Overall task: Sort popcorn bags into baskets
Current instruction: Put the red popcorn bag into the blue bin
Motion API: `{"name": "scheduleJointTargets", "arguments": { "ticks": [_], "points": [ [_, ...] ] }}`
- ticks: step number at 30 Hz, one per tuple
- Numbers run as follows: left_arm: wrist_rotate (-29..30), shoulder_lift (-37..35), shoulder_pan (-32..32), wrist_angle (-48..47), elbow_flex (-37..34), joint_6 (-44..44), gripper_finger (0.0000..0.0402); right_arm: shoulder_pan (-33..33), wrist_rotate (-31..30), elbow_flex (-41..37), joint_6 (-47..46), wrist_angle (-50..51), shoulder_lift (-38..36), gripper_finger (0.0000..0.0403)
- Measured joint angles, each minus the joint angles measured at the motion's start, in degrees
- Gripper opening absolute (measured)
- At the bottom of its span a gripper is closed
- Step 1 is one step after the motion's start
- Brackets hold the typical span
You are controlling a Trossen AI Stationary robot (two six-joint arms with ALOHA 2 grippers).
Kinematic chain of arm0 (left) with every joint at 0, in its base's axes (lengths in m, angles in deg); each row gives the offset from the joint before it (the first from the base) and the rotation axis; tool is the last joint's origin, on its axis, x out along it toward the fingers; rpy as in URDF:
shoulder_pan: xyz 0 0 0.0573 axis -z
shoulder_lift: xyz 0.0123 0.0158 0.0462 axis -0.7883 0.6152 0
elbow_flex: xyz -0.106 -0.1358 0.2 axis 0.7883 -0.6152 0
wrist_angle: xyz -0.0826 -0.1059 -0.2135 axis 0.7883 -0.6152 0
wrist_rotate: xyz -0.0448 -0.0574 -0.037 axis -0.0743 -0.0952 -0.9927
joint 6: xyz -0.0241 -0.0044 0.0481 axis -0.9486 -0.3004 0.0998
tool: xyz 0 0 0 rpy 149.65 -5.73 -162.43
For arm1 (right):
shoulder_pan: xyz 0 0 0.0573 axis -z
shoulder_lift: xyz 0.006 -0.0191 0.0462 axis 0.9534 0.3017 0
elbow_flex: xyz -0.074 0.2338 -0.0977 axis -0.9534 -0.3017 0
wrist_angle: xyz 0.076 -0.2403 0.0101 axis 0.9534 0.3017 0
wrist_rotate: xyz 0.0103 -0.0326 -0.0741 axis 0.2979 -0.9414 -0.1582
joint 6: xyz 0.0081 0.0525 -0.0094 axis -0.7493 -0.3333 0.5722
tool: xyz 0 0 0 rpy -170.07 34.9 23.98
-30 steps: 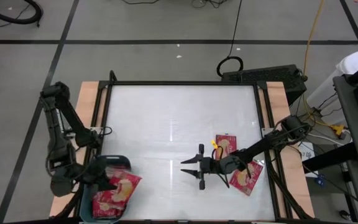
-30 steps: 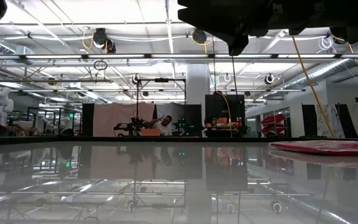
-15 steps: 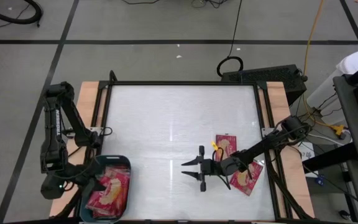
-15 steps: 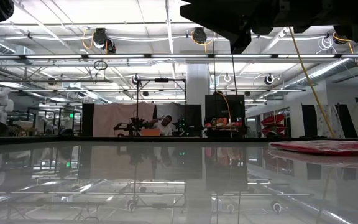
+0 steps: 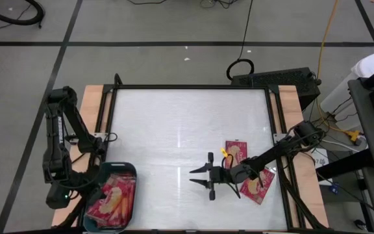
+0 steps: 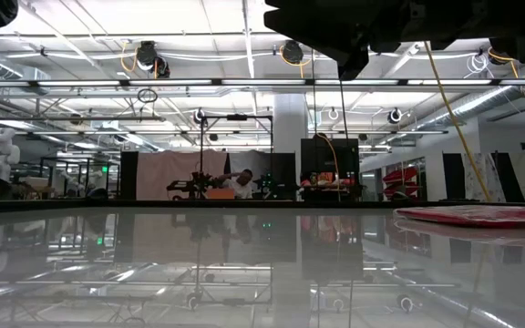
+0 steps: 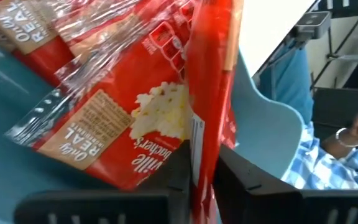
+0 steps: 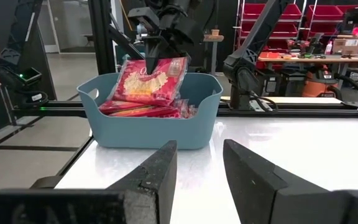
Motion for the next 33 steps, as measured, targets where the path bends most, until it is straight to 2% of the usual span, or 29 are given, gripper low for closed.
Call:
{"name": "scheduleJointTargets", "arguments": {
  "ticks": [7, 10, 14, 18, 23, 30, 33],
  "points": [
    [-0.3, 0.18, 0.02, -0.35, 0.0, 0.74, 0.0122, -0.01, 1.62, -0.02, -0.4, -0.04, 0.0, 0.0123],
    [-2.55, -0.07, 0.01, -0.55, 0.0, 1.58, 0.0142, -0.02, 1.6, -0.02, -0.42, -0.04, 0.0, 0.0123],
    [-6.2, -2.49, 0.02, -3.46, 0.0, 1.94, 0.0148, -0.02, 1.57, -0.02, -0.42, -0.07, 0.0, 0.0123],
    [-4.09, -6.31, -0.37, -6.72, 0.0, 5.41, 0.0139, 0.0, 1.56, -0.02, -0.43, -0.11, 0.0, 0.0123],
    [8.77, -6.17, -3.82, -0.41, 0.0, 21.9, 0.0115, 0.0, 1.55, -0.02, -1.66, -0.02, 0.0, 0.0123],
    [6.13, 2.39, -12.39, 13.18, 0.0, 56.18, 0.0078, 0.45, 1.42, -0.02, -1.94, 0.38, 0.04, 0.0123],
    [3.22, 6.68, -15.52, 17.17, 0.0, 65.47, 0.0064, 0.81, 1.36, -0.02, -2.8, 0.37, 0.04, 0.0123]
  ]
}}
